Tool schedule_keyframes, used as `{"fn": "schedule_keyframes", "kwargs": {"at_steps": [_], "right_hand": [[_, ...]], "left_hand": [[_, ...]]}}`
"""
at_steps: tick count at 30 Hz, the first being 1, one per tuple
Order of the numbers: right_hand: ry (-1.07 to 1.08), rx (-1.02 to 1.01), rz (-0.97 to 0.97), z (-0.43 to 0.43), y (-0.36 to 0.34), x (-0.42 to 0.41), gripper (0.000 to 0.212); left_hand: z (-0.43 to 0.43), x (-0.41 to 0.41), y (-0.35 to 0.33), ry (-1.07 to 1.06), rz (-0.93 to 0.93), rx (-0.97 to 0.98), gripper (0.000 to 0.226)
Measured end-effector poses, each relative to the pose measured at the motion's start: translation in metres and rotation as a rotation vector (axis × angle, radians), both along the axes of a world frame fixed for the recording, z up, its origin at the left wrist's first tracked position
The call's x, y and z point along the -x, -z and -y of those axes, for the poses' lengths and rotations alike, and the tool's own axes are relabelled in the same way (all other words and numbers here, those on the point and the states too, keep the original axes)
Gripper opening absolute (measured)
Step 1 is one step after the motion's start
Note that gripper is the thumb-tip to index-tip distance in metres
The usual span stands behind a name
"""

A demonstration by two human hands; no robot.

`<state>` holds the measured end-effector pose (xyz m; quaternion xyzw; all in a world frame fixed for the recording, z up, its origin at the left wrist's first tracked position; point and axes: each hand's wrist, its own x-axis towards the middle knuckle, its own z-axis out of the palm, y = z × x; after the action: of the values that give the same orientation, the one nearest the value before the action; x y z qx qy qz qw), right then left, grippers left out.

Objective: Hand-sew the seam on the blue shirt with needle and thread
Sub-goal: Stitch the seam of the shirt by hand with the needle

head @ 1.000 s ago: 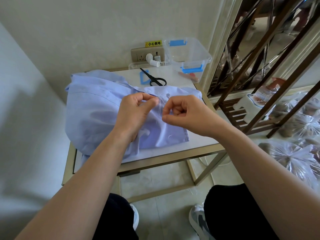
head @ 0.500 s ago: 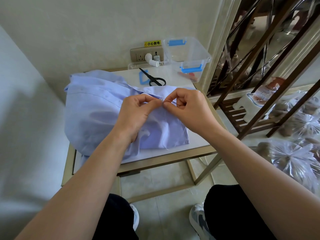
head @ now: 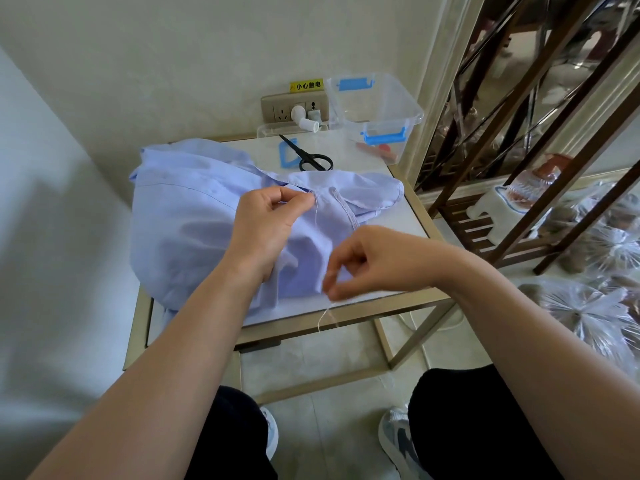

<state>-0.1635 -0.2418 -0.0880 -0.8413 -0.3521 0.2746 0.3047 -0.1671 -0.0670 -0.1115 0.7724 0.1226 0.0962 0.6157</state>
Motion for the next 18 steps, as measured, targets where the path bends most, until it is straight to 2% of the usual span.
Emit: {"fn": "schedule_keyframes", "kwargs": {"at_steps": [4, 10, 13, 18], "right_hand": [[0.505, -0.345, 0.162, -0.011, 0.012, -0.011, 0.019], [0.650, -0.428, 0.274, -0.023, 0.024, -0.010, 0.020], [0.623, -0.436, 0.272, -0.022, 0.022, -0.015, 0.017], [0.249, -0.216, 0.054, -0.011, 0.009, -0.008, 0.013]], "left_hand": [[0.000, 0.000, 0.002, 0.018, 0.019, 0.019, 0.018], [0.004, 0.003, -0.001, 0.062, 0.019, 0.036, 0.013], [0.004, 0.003, -0.001, 0.051, 0.008, 0.032, 0.013], [0.000, 0.002, -0.001, 0.013, -0.001, 0.033, 0.015]]}}
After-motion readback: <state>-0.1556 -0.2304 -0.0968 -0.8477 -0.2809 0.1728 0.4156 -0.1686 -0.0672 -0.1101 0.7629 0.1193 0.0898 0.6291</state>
